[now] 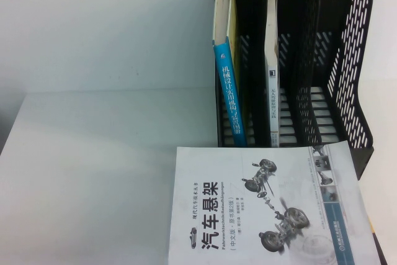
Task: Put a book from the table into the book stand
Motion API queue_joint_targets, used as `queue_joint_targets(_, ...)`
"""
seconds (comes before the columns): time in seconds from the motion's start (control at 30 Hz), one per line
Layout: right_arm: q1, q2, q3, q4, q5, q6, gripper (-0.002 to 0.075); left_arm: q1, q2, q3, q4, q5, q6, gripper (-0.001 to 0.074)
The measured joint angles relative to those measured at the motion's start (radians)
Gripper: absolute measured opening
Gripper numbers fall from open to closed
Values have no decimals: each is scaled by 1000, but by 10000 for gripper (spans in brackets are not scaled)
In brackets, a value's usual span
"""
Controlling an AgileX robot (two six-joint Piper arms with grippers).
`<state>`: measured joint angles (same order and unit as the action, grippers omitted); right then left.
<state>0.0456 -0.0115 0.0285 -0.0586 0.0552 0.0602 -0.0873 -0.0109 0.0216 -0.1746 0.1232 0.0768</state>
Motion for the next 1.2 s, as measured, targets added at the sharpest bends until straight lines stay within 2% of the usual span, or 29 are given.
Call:
queue_joint_targets(0.2,0,0,0,0,-350,41,-3,0,0,0,-10,-394,-4,-2)
queue_joint_targets(0.33,0,0,0,0,-530,86,-3,0,0,0,-13,-563,-4,-2)
queue_joint_targets(0.63,0,0,0,0,-815,98,-3,0,0,0,-37,-719,-38,-2)
queue_joint_targets(0.73,0,-2,0,33,-871,100,-3,0,-2,-40,-68,-608,-49,-2)
queue_joint_targets(0.87,0,-2,-66,72,-703,100,-3,0,4,-215,-77,-281,-52,-2)
queue_joint_targets(1.07,0,9,-247,79,-130,100,-3,0,142,-442,-78,4,-77,-2)
queue_joint_targets(1.2,0,82,-280,81,135,100,-3,0,303,-515,-94,174,-136,-2)
